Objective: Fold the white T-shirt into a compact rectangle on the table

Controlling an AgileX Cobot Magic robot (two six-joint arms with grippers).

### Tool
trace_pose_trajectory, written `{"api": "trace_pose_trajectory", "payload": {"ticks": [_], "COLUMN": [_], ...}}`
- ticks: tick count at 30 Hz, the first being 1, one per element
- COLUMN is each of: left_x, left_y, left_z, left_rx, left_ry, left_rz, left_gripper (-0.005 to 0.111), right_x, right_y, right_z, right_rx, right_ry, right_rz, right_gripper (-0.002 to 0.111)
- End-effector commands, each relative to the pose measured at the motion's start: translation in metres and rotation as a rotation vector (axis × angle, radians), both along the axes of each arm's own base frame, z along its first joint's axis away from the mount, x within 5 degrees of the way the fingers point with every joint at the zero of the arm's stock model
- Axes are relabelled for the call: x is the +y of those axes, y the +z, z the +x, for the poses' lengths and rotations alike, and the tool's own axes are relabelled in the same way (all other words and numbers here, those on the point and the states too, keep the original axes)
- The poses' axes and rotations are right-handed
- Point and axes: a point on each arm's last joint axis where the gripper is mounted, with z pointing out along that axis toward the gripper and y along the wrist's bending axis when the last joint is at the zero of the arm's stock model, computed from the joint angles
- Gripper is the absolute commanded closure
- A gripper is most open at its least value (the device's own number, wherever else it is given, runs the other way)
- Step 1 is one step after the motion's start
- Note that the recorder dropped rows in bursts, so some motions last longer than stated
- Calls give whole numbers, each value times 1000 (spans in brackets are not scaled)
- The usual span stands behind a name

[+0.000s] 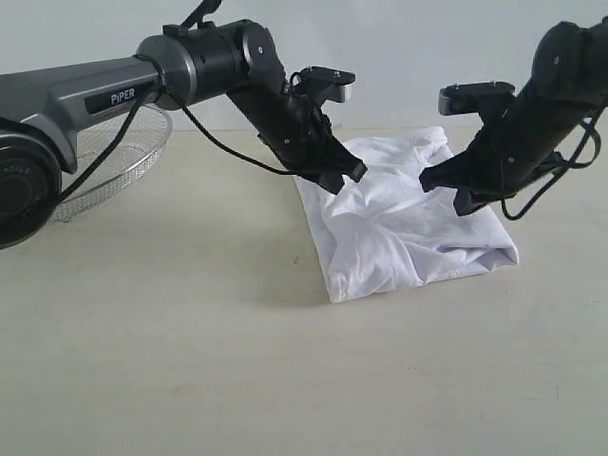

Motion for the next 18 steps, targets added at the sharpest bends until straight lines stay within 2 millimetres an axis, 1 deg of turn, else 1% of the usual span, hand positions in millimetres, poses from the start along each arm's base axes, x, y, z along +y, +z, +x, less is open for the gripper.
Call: {"api": "trace_pose_trajectory", "payload": {"ticks": [1, 4, 7, 12, 14, 18], "left_x": [1, 0, -1, -1, -4, -13], "left_y": [-25, -38, -52, -69, -77, -86], "left_z": [8, 10, 13, 14, 13, 6], "left_rx": [8, 13, 6, 12, 44, 72], "left_ry": [47, 51, 66, 84, 95, 82], "left_rz": [-30, -39, -37, -43, -66, -71], "left_gripper": [102, 102, 102, 102, 102, 102], "right_x": [-1, -1, -2, -3, -4, -4], "right_y": [-15, -29, -41, -59, -63, -76], "right_z": [-9, -10, -6, -6, -8, -22], "right_rx": [-60, -30, -40, -12, -15, 33], "right_ry": [-19, -8, -21, -57, -77, -97], "right_rz": [6, -1, -7, 1, 3, 5], "right_gripper": [108, 108, 108, 108, 108, 108]}}
